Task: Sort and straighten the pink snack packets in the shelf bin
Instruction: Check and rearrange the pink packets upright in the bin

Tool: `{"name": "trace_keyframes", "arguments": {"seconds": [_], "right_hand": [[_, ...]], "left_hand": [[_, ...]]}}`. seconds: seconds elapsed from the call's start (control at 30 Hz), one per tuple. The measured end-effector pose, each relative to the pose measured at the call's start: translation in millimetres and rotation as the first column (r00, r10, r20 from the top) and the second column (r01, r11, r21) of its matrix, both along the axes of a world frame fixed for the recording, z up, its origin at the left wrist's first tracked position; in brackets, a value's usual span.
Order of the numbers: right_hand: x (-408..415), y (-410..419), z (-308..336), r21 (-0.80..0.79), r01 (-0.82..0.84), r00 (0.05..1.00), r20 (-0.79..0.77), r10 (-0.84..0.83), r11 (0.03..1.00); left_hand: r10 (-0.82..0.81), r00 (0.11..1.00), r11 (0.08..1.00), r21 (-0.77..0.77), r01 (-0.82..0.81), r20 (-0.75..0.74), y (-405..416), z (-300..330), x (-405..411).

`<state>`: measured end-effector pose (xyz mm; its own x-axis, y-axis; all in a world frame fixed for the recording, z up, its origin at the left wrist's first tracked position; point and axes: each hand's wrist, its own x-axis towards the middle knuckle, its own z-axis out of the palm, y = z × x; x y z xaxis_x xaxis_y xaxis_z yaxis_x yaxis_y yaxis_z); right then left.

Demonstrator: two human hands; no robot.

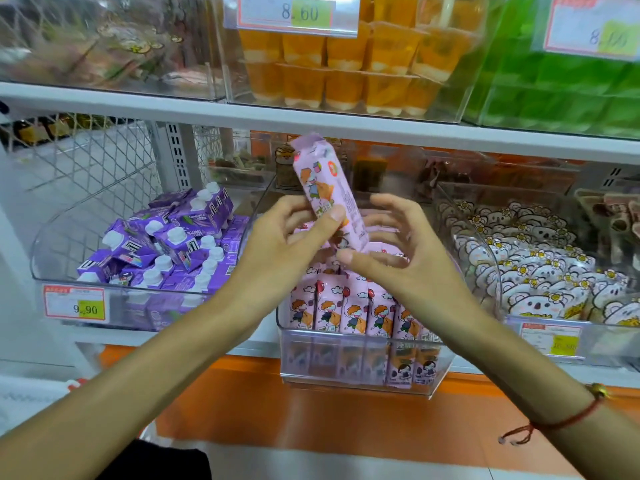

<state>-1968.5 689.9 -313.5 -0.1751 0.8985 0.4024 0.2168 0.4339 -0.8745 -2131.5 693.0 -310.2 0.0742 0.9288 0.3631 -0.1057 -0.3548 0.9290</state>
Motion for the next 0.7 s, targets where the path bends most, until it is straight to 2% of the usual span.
{"name": "trace_keyframes", "arguments": {"seconds": [0.1,0.23,0.33,0.4,0.47,0.5,0.57,0.63,0.7], "right_hand": [[-6,3,-1,0.030,0.028,0.999,-0.041,-0.026,0.999],[-3,13,-2,0.050,0.004,1.000,-0.011,-0.003,0.999],[-3,24,-6,0.046,0.031,0.998,0.056,-0.033,0.998],[-2,33,-8,0.017,0.038,0.997,0.066,-0.039,0.999],[-1,41,-9,-0.010,0.025,0.995,0.094,-0.024,1.000],[-2,44,-10,-0.010,0.038,0.989,0.143,-0.036,0.999],[-2,52,-13,0.034,0.123,0.931,0.342,-0.127,0.992],[-5,57,-14,0.113,0.146,0.804,0.565,-0.184,0.983],[-10,61,-15,0.150,0.092,0.655,0.736,-0.173,0.984]], "left_hand": [[0.042,0.999,0.999,-0.014,-0.042,0.027,-2,1,2],[0.147,0.988,0.986,0.070,-0.150,0.051,7,3,-12],[0.164,0.974,0.971,0.198,-0.132,-0.155,10,4,-20],[0.161,0.935,0.968,0.238,-0.086,-0.316,10,1,-24],[0.231,0.890,0.945,0.306,-0.110,-0.393,11,-2,-27],[0.283,0.881,0.928,0.341,-0.151,-0.380,12,-2,-29],[0.384,0.875,0.889,0.374,-0.265,-0.294,14,0,-33],[0.436,0.876,0.868,0.354,-0.348,-0.207,18,2,-37],[0.443,0.882,0.870,0.316,-0.379,-0.162,23,1,-40]]}}
